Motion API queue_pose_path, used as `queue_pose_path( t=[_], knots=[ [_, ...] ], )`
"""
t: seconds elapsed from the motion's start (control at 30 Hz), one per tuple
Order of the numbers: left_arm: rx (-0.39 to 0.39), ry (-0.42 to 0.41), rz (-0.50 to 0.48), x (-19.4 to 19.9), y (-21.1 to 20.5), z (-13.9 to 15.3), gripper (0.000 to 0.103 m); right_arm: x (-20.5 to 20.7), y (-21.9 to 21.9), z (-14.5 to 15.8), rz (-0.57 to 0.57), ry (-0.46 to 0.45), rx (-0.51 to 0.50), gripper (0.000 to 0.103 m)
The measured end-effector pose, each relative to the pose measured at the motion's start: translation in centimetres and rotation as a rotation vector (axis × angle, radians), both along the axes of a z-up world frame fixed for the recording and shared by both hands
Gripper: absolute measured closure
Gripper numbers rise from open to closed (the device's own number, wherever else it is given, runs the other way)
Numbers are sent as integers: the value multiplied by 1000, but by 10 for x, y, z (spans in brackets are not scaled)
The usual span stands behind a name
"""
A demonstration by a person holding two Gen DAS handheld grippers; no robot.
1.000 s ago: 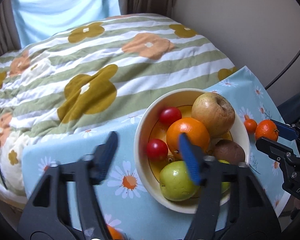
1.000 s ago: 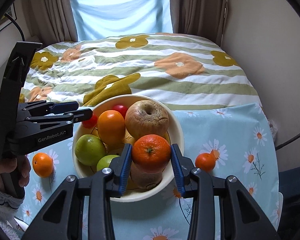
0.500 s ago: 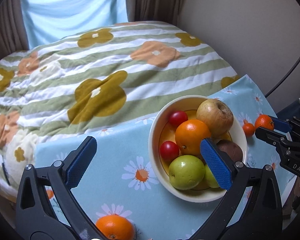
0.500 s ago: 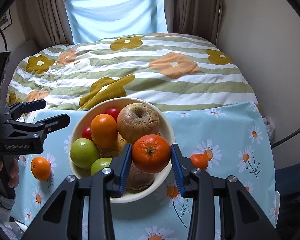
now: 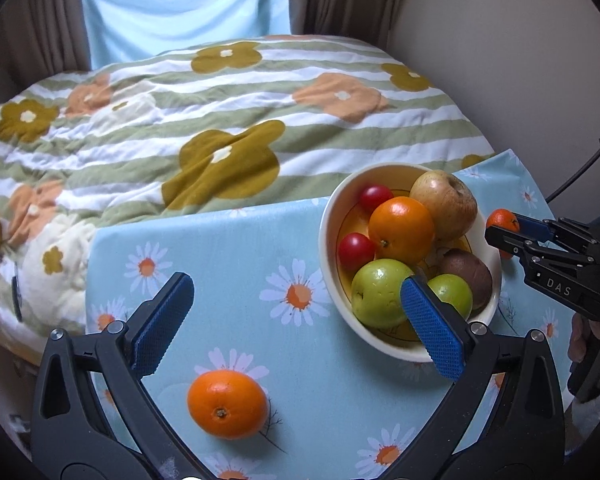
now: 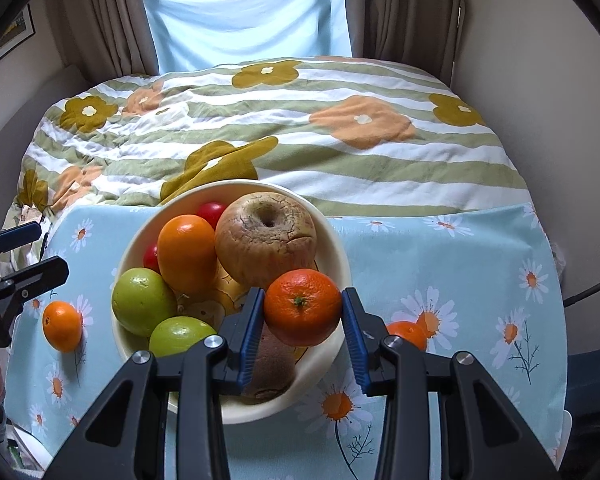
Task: Organize fruits
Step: 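Lower the mandarin into the bowl and open the right tool, then grasp the remaining large orange with the left tool while the right tool grasps another mandarin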
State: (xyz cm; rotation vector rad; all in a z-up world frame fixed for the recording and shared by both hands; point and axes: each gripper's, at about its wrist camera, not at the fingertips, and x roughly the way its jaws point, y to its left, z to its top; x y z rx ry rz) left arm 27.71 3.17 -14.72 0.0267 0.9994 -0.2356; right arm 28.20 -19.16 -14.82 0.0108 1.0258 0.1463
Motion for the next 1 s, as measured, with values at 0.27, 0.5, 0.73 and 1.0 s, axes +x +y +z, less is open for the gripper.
queue_pose_path(
  t=[0.27,0.5,0.73,1.0],
  knots=[
    [6,11,18,-9,4,-6,0,-2,-5,-7,-14,-18,28,37],
    [9,0,22,-19,8,2,0,-15,-4,6,-3,-54,41,1],
    [-1,-50,21,-30,11,25,0,-27,0,29,-2,-88,31,1],
    [-26,-95,39,-47,19,57,0,-49,-3,66,-13,-121,20,1]
  ],
)
